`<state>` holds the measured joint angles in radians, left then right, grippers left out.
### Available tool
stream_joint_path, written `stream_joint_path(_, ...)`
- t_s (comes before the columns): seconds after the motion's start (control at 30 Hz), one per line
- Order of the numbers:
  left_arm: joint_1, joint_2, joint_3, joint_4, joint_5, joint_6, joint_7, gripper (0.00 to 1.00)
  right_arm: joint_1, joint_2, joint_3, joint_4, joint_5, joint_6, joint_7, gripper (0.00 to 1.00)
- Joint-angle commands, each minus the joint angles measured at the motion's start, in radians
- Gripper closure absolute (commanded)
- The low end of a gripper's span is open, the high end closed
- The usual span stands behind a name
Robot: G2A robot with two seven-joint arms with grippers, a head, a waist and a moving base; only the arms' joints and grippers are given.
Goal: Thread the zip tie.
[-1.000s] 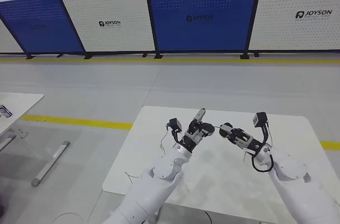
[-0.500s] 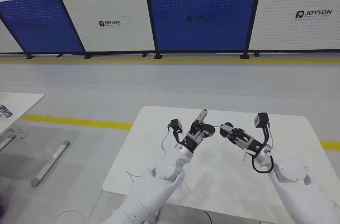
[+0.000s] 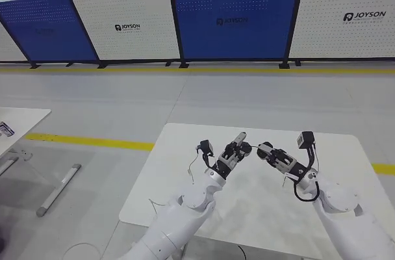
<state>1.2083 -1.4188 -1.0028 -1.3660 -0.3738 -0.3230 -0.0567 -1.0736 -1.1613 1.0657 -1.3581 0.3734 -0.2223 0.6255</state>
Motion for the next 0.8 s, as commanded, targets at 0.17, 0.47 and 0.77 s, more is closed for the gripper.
stream_joint_path(0.17,-0.003,-0.003,0.008,0.011,0.014,0.008,-0.012,0.55,0.001,-0.004,0.004,0.002,-0.005,0.007,0.005,1.0)
stream_joint_path(0.47,-0.005,-0.005,0.011,0.019,0.027,0.014,-0.019,0.82,0.005,-0.01,0.006,0.004,-0.017,0.015,0.004,1.0)
stream_joint_path(0.77,-0.004,-0.006,0.009,0.018,0.035,0.016,-0.022,0.92,0.005,-0.01,0.006,0.004,-0.017,0.015,0.004,1.0)
